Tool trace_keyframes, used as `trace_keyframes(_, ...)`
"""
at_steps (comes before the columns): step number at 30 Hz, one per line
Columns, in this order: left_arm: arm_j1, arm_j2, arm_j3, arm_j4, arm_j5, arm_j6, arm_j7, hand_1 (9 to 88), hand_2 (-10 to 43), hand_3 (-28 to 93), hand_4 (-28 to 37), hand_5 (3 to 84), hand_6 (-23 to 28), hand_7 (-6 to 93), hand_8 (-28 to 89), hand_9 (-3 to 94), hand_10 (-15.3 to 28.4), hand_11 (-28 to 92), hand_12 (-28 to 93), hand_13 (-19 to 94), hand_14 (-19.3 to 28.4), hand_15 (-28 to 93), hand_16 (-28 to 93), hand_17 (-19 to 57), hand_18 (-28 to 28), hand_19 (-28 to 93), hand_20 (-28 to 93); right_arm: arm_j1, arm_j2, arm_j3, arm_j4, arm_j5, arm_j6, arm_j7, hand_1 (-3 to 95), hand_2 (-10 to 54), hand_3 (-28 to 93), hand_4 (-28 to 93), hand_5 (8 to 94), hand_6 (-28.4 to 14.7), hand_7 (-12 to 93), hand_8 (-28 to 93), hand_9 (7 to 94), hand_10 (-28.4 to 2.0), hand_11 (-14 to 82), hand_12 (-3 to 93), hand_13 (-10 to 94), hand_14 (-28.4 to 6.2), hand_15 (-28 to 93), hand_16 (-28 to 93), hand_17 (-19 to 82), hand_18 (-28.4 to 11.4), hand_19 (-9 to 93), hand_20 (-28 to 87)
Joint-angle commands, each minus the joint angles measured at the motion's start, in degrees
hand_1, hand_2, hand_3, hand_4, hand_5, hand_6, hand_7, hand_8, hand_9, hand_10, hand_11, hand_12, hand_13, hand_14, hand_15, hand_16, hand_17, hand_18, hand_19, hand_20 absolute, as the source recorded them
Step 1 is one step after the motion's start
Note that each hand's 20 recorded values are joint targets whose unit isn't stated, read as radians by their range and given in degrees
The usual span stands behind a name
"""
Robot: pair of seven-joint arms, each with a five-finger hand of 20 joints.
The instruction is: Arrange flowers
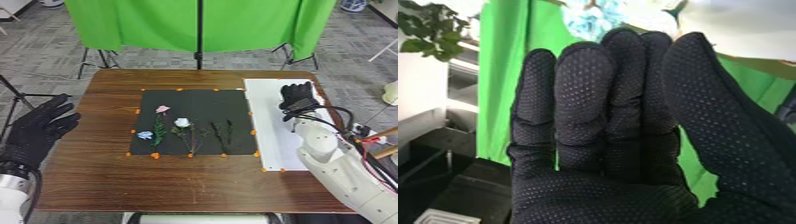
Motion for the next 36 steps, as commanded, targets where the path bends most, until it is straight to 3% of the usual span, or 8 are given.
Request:
trace_keyframes(1,0.7,-0.62,0.06,0.01,0.09,0.33,-0.42,25.8,4.9,72,-25.3,36.7,3.1,15.8,-10,30.9,12.1,21,9,27,14.5,44,-5,-6.7,21.2,53,8,-0.3,-0.1,-0.2,-2.4,-1.9,-2.2,2.4,35.7,-9.5,88,-28,44.3,2.3,70,-1,53.1,-6.6,54.1,45.8,52,-5.5,76,28,21,-14.0,70,32)
trace_keyframes(7,0.2,-0.31,0.12,0.23,0.09,0.09,-0.62,25.8,4.7,72,-25.5,36.7,3.1,15.8,-10,30.9,12.1,21,9,27,14.5,44,-5,-6.6,21.2,53,8,0.3,-0.4,-0.7,-1.7,-1.7,-3.6,2.6,30.7,-9.5,92,-28,41.8,0.0,67,-27,45.0,-9.8,65.2,36.3,49,-5.5,79,24,20,-14.6,70,32)
trace_keyframes(10,0.2,-0.16,0.19,0.28,0.13,-0.11,-0.55,25.7,4.8,72,-25.5,36.6,3.1,15.9,-10,30.9,12.0,21,9,27,14.4,44,-5,-6.7,21.3,53,8,0.4,-0.8,-0.6,-1.0,-1.6,-4.5,2.4,31.0,-9.5,92,-28,42.5,0.5,66,-28,45.8,-9.6,64.3,34.2,49,-5.2,79,23,20,-14.7,70,33)
trace_keyframes(16,0.0,0.09,0.26,0.37,0.11,-0.23,-0.71,25.7,4.7,72,-25.5,36.6,3.1,15.9,-10,30.9,12.0,21,9,27,14.4,44,-5,-6.7,21.2,53,8,1.3,-1.2,-2.2,1.0,-1.6,-2.1,2.2,36.7,-9.5,84,-28,44.7,2.9,64,-5,54.5,-5.6,53.3,43.3,55,-3.5,74,26,21,-14.7,69,33)
trace_keyframes(20,-0.2,0.24,0.30,0.51,0.16,-0.26,-0.82,25.9,4.8,72,-25.4,36.6,3.1,15.9,-10,30.9,12.0,21,9,27,14.4,44,-5,-6.7,21.3,53,8,1.4,-1.1,-2.6,1.4,-1.4,-0.1,1.6,44.6,-9.5,80,-28,54.8,4.4,64,-2,68.7,-2.4,43.8,51.4,67,-1.1,65,35,24,-14.3,69,33)
trace_keyframes(24,-0.3,0.36,0.37,0.66,0.11,-0.21,-0.84,25.9,4.8,72,-25.4,36.6,3.1,15.9,-10,30.9,12.0,21,9,27,14.3,44,-5,-6.6,21.3,53,8,1.4,-0.8,-2.6,1.6,-1.6,0.2,0.6,47.7,-9.5,80,-28,61.4,4.9,62,-3,76.9,-1.9,38.5,52.4,73,-0.8,64,35,26,-14.2,71,34)
trace_keyframes(32,-0.1,0.53,0.27,0.84,-0.02,-0.41,-0.77,25.8,4.8,72,-25.6,36.5,2.9,16.2,-10,30.9,11.9,21,9,27,14.2,44,-5,-6.6,21.2,53,8,1.4,-0.1,-3.0,0.9,-1.7,3.0,1.3,46.2,-9.5,85,-28,63.4,4.2,62,0,79.4,-2.1,36.5,55.1,74,-1.1,64,37,27,-14.0,72,35)
trace_keyframes(36,-0.2,0.23,0.24,0.80,0.18,-0.52,-0.95,25.8,4.8,72,-25.6,36.5,3.0,16.2,-10,30.9,11.8,21,9,27,14.2,44,-5,-6.6,21.2,53,8,1.2,0.1,-2.9,-0.1,-2.1,1.7,2.8,39.9,-9.5,87,-28,54.0,3.3,67,1,67.5,-4.4,45.9,52.7,63,-3.7,72,35,25,-14.5,72,35)
